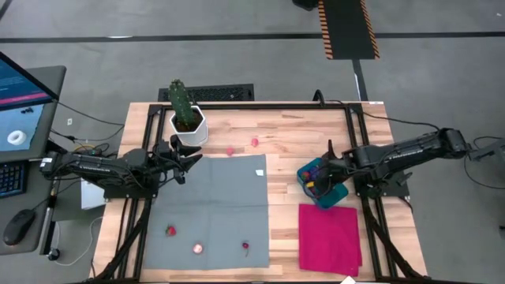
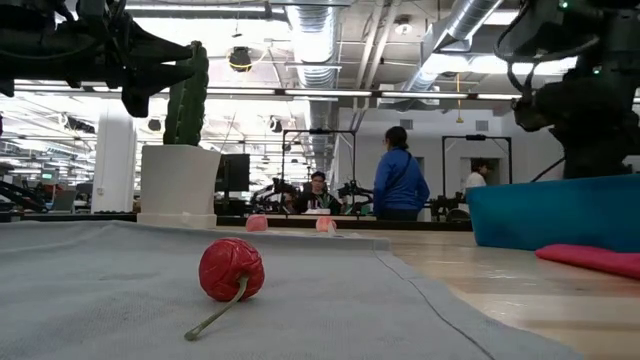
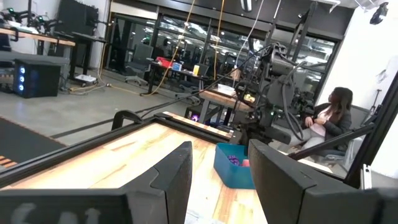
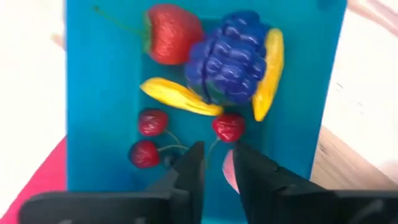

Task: Pick and placing Produce into tupperware
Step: Put the red strawberry into the blue bin

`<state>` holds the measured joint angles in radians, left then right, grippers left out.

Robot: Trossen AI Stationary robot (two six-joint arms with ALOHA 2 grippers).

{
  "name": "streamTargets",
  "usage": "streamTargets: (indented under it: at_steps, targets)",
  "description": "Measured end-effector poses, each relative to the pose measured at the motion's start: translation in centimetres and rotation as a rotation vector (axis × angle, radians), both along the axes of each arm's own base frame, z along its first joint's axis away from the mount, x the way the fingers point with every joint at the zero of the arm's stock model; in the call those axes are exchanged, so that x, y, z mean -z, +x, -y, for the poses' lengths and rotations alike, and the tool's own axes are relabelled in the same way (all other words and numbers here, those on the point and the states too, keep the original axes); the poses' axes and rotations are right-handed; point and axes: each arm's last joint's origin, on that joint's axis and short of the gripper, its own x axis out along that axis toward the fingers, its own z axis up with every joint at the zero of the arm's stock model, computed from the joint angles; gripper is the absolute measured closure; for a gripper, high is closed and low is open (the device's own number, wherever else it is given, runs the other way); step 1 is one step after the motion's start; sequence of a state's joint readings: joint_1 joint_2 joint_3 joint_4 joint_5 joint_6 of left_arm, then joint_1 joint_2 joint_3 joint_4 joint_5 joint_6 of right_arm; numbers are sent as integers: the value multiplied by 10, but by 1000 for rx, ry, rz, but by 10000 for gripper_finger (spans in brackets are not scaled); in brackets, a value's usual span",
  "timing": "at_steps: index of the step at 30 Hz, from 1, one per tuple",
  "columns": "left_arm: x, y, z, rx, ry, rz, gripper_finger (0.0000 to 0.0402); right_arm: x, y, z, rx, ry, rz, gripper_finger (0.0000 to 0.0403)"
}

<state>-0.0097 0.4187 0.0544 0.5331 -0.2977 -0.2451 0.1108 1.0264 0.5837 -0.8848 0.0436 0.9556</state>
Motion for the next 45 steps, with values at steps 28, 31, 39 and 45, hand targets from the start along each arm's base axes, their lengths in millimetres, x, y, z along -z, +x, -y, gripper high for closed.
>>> streamTargets:
  at_steps: [28, 31, 39, 45]
  targets:
    - [6, 2, 4, 154, -101, -32, 254, -64, 84, -84, -431, -395, 766, 280]
    - [5, 2, 5, 204, -133, -25, 254, -51, 95, -94, -432, -512, 751, 280]
    - [15, 3, 13, 296, -254, -116, 257, -20, 117, -99, -459, -582, 690, 280]
    - [20, 5, 27, 408, -371, -170, 264, -16, 124, -87, -430, -582, 670, 280]
